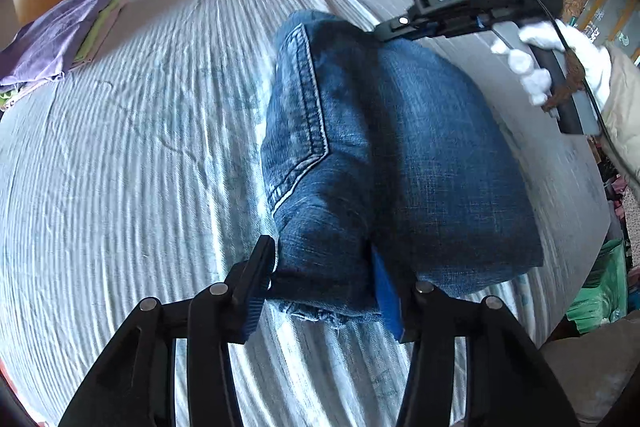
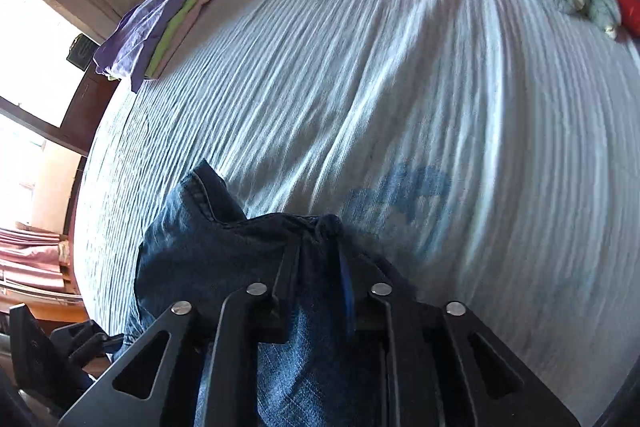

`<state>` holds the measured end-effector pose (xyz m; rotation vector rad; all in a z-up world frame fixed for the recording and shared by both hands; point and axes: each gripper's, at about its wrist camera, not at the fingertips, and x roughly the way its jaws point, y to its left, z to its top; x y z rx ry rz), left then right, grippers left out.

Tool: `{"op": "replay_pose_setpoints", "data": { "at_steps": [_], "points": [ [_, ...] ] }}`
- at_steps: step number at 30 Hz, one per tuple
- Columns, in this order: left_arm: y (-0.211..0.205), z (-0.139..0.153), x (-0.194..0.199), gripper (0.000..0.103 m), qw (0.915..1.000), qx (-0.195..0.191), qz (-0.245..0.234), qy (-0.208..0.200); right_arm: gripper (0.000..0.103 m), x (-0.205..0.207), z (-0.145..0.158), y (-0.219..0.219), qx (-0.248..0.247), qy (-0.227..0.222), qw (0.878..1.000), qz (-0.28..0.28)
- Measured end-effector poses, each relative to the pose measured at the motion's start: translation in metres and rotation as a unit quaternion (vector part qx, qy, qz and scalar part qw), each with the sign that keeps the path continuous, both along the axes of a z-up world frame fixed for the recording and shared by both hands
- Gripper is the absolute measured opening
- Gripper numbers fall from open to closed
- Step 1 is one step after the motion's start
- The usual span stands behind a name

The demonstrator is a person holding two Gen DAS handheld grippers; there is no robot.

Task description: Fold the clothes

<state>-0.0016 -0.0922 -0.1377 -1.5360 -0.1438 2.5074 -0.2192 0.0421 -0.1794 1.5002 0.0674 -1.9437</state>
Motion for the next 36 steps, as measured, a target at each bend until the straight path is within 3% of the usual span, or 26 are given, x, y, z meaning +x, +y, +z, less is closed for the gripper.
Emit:
{"op": "replay_pose_setpoints", "data": {
  "at_steps": [3,5,9,11,12,13,14,16,20,22,24,25,26,28,32,36],
  "points": [
    [-0.017,0.031,0.003,0.059,0.9989,0.001,0.016,0.045,0.031,0.025,0.037,0.032,-0.026,0.040,0.998,-0.030],
    [-0.026,0.033,-0.003,0.060,0.9986,0.000,0.017,0.050,0.061,0.047,0.052,0.060,-0.040,0.045,0.996,-0.060],
    [-0.027,0.014,-0.017,0.055,0.9996,0.003,-0.006,0.028,0.061,0.101,0.047,0.098,-0.040,0.014,0.994,-0.097],
    [-0.016,0.000,-0.016,0.042,0.9997,-0.001,-0.021,0.011,0.061,0.133,0.034,0.108,-0.046,-0.019,0.992,-0.112],
    [-0.017,-0.007,-0.018,0.041,0.9997,-0.005,-0.024,0.003,0.061,0.145,0.025,0.110,-0.047,-0.032,0.991,-0.119],
    [-0.017,-0.014,-0.020,0.041,0.9996,-0.008,-0.026,-0.004,0.055,0.155,0.016,0.108,-0.049,-0.045,0.990,-0.125],
    [-0.018,-0.021,-0.022,0.041,0.9994,-0.012,-0.029,-0.012,0.035,0.166,0.007,0.106,-0.054,-0.059,0.989,-0.128],
    [-0.017,-0.027,-0.021,0.043,0.9990,-0.017,-0.039,-0.013,0.013,0.179,-0.014,0.105,-0.038,-0.085,0.986,-0.140],
    [-0.018,-0.018,-0.024,0.045,0.9986,-0.009,-0.050,-0.012,0.005,0.193,-0.036,0.110,-0.020,-0.106,0.981,-0.162],
    [-0.021,-0.002,-0.025,0.047,0.9989,0.008,-0.046,0.002,0.005,0.196,-0.025,0.114,-0.030,-0.089,0.982,-0.165],
    [-0.022,0.014,-0.031,0.067,0.9986,0.024,-0.038,0.029,0.008,0.195,-0.011,0.119,-0.047,-0.065,0.982,-0.169],
    [-0.020,0.015,-0.037,0.079,0.9983,0.026,-0.038,0.036,0.016,0.192,-0.005,0.122,-0.058,-0.053,0.982,-0.174],
    [-0.016,0.013,-0.044,0.079,0.9982,0.026,-0.040,0.036,0.034,0.186,0.000,0.124,-0.065,-0.044,0.981,-0.179],
    [-0.010,-0.001,-0.063,0.079,0.9989,0.021,-0.037,0.020,0.058,0.171,0.001,0.126,-0.071,-0.033,0.980,-0.183],
    [-0.007,-0.030,-0.079,0.079,0.9992,0.030,-0.024,-0.009,0.058,0.139,-0.007,0.116,-0.089,-0.037,0.981,-0.168],
    [-0.001,-0.040,-0.085,0.079,0.9977,0.051,-0.042,-0.014,0.058,0.113,-0.019,0.106,-0.087,-0.049,0.982,-0.158]
  ]
}}
